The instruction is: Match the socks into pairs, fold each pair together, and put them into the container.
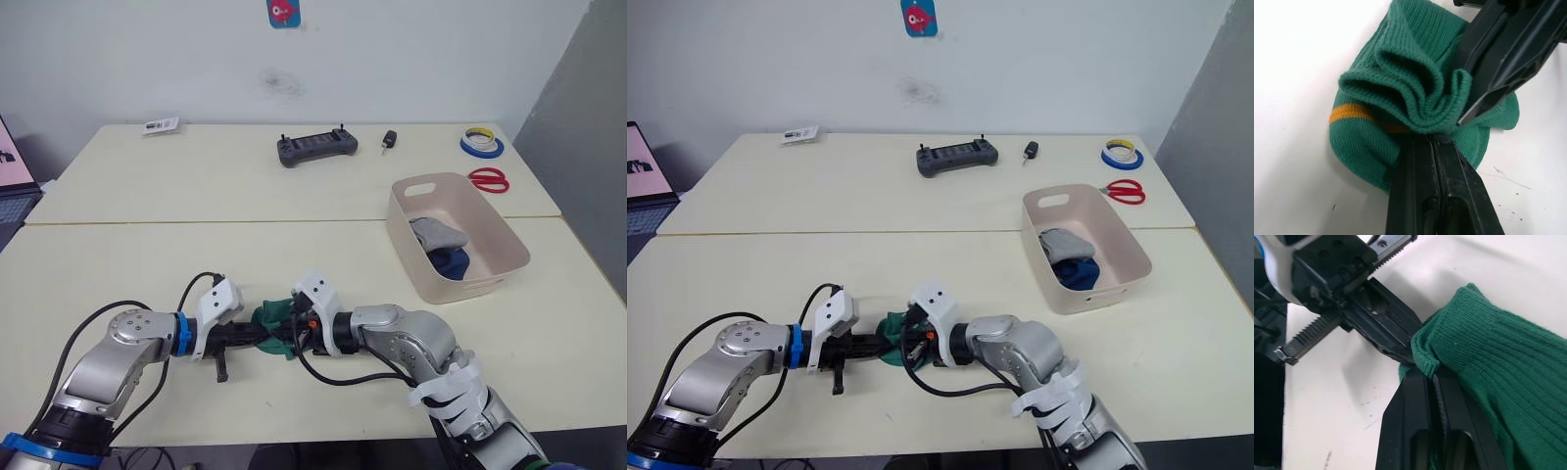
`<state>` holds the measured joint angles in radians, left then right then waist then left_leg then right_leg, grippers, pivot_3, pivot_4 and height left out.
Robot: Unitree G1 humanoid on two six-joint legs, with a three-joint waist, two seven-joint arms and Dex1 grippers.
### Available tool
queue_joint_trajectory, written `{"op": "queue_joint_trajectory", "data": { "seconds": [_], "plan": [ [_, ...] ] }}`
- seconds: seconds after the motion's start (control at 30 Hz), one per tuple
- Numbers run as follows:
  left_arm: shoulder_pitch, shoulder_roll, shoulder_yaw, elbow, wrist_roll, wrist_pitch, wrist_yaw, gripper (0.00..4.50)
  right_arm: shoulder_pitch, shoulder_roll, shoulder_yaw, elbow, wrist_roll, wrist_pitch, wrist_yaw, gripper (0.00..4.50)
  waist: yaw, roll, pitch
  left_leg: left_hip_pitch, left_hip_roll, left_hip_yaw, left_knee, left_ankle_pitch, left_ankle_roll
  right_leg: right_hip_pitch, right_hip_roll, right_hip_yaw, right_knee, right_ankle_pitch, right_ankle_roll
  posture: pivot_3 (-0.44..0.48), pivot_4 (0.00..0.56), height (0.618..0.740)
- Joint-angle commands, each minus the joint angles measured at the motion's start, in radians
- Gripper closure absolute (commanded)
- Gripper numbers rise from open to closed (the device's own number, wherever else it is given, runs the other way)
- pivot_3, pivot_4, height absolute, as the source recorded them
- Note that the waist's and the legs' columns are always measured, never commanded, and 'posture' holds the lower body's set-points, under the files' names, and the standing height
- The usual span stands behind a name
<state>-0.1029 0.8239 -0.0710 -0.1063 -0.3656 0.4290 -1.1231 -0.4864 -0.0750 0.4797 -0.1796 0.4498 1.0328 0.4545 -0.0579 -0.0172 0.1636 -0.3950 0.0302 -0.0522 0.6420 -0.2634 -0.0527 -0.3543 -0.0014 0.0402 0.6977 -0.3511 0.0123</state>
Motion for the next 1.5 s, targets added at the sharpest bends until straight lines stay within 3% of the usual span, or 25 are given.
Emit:
{"op": "queue_joint_trajectory", "data": {
  "seconds": [0.03,0.07,0.27,0.5,0.67,0.77,0.97,1.27,1.5],
  "plan": [
    [0.029,0.001,-0.018,0.039,0.027,0.014,0.004,4.50,-0.004,-0.003,-0.019,-0.052,0.003,-0.004,0.010,3.95,0.000,0.000,0.000,0.000,0.000,0.000,0.000,0.000,0.000,0.000,0.000,0.000,0.000,0.000,0.000,0.000,0.150,0.740],
    [0.028,-0.001,-0.019,0.043,0.028,0.012,0.005,4.50,-0.006,-0.008,-0.024,-0.071,0.009,0.006,0.011,3.80,0.000,0.000,0.000,0.000,0.000,0.000,0.000,0.000,0.000,0.000,0.000,0.000,0.000,0.000,0.000,0.000,0.150,0.740],
    [0.014,-0.013,-0.024,0.064,0.032,0.006,0.008,4.50,-0.017,-0.058,-0.076,-0.176,0.049,0.089,0.018,1.70,0.001,0.000,0.000,0.000,0.000,0.000,0.000,0.000,0.000,0.000,0.000,0.000,0.000,0.000,0.000,0.000,0.150,0.740],
    [0.010,-0.026,-0.020,0.072,0.032,0.000,0.014,4.50,0.003,-0.233,-0.179,-0.361,0.137,0.174,0.081,1.70,0.004,0.000,0.000,0.000,-0.001,0.000,0.000,0.000,0.000,0.001,-0.001,-0.001,0.000,0.000,0.000,0.000,0.150,0.740],
    [0.014,-0.031,-0.008,0.071,0.023,0.001,0.017,4.50,0.039,-0.323,-0.254,-0.447,0.162,0.129,0.102,1.70,0.006,0.001,0.000,0.000,-0.001,0.000,0.000,0.000,0.000,0.001,-0.001,-0.001,0.000,0.000,0.000,0.000,0.150,0.740],
    [0.016,-0.035,0.007,0.067,0.007,0.002,0.012,4.50,0.069,-0.370,-0.206,-0.428,0.086,0.031,0.093,2.32,0.006,0.001,0.000,0.000,-0.001,0.000,0.000,0.000,0.000,0.001,-0.001,-0.001,0.000,0.000,0.000,0.000,0.150,0.740],
    [0.024,-0.006,0.083,0.004,-0.085,0.062,-0.019,4.50,0.071,-0.344,-0.025,-0.310,-0.054,-0.182,0.130,4.43,-0.001,0.000,0.001,0.000,0.000,0.000,0.000,0.000,0.000,0.000,0.000,0.000,0.000,0.000,0.000,0.000,0.150,0.740],
    [-0.022,0.156,0.197,0.037,-0.132,0.112,-0.109,4.50,0.008,-0.235,0.135,-0.070,-0.165,-0.351,0.247,4.47,0.002,-0.005,0.011,-0.001,0.000,-0.001,0.000,0.000,0.000,-0.001,0.000,-0.001,0.000,0.000,0.000,0.000,0.150,0.740],
    [-0.115,0.093,0.128,-0.100,-0.178,0.167,-0.095,4.50,0.000,-0.239,0.172,-0.023,-0.263,-0.427,0.284,4.47,0.013,-0.006,0.013,-0.004,-0.001,0.000,0.002,0.000,0.000,-0.001,-0.002,-0.002,-0.001,0.000,0.000,0.000,0.150,0.740]
  ]
}}
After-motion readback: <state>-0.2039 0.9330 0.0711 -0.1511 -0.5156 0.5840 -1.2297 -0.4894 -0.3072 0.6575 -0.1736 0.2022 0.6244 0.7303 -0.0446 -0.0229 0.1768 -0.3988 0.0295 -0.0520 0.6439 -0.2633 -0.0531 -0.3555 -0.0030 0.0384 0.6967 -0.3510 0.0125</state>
